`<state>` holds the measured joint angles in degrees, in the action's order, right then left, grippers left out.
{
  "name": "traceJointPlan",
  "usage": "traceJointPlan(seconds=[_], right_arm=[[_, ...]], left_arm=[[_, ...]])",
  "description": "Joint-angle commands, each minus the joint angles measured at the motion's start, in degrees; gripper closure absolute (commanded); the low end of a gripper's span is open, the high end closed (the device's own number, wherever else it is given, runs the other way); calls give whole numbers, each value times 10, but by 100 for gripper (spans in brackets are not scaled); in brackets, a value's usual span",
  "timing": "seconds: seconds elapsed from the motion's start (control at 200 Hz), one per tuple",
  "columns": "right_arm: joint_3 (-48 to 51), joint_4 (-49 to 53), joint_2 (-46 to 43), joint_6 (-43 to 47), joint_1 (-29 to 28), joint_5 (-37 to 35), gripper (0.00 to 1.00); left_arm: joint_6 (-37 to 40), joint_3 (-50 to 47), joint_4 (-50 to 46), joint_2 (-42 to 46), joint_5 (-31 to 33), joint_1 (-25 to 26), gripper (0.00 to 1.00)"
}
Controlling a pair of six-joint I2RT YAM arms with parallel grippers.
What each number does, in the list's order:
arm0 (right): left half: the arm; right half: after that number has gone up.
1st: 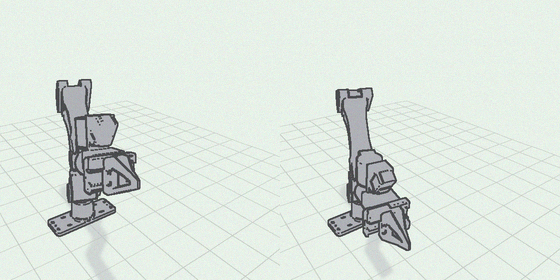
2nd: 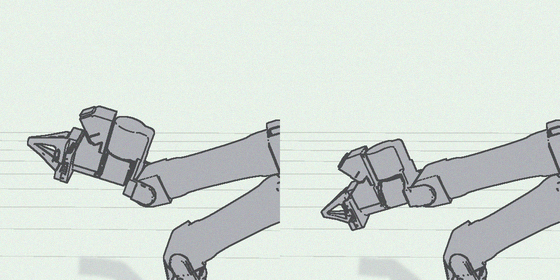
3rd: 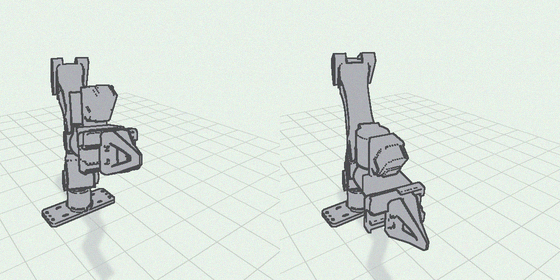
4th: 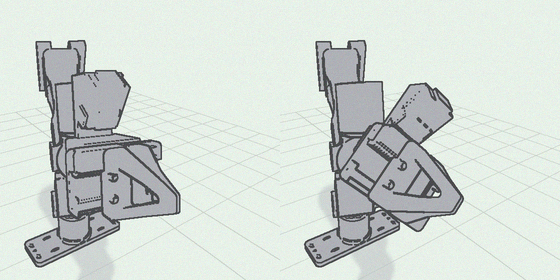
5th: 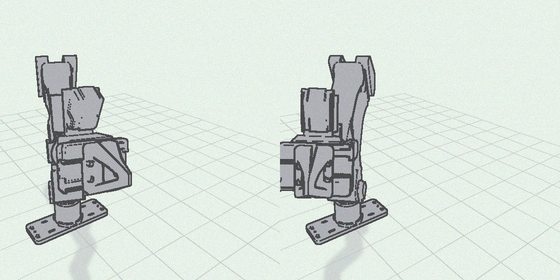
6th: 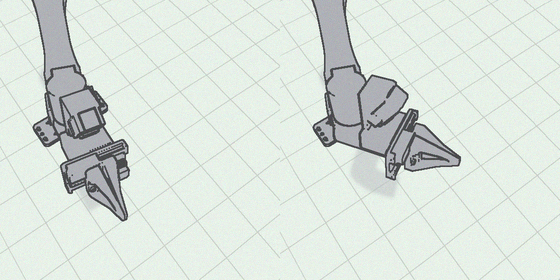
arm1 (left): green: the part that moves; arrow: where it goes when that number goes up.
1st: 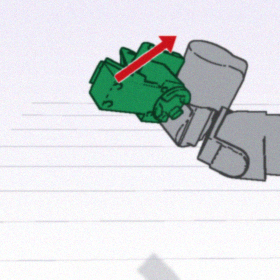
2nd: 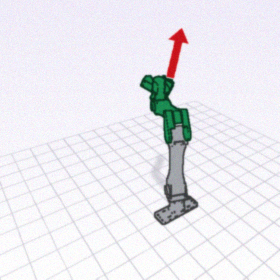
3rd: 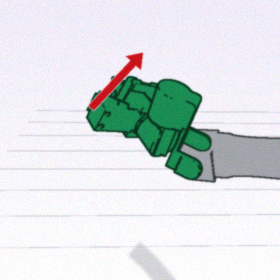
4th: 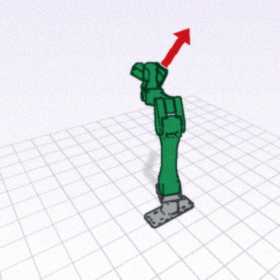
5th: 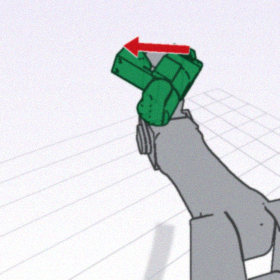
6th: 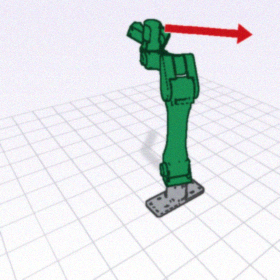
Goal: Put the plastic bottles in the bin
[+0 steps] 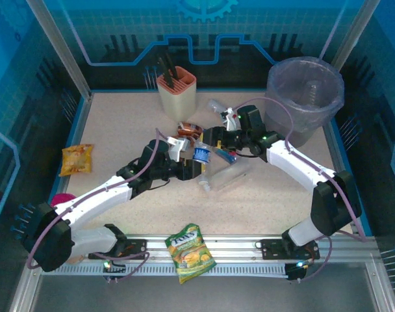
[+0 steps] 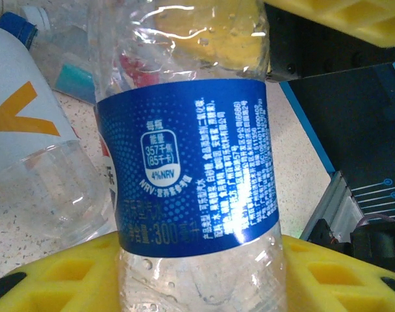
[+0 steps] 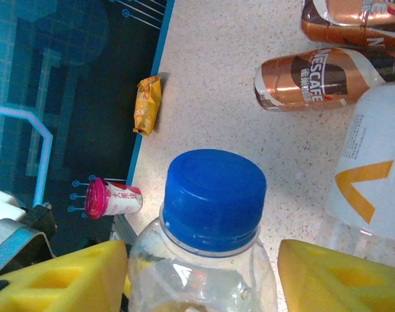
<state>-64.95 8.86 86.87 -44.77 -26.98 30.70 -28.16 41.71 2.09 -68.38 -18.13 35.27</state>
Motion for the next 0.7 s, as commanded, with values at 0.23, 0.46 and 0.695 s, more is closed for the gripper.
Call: traceJointPlan(seconds=[0.23, 0.46, 0.695], right_arm=[[-3, -17, -8, 3, -2, 9, 57], [-8, -16, -17, 12, 7, 1, 61], [-126, 103, -19, 109, 73, 16, 63]], left_arm=[[2, 3, 27, 0, -6, 3, 59], [-2, -1, 28, 11, 2, 2, 36], [-3, 26, -83, 69, 49, 3, 6]])
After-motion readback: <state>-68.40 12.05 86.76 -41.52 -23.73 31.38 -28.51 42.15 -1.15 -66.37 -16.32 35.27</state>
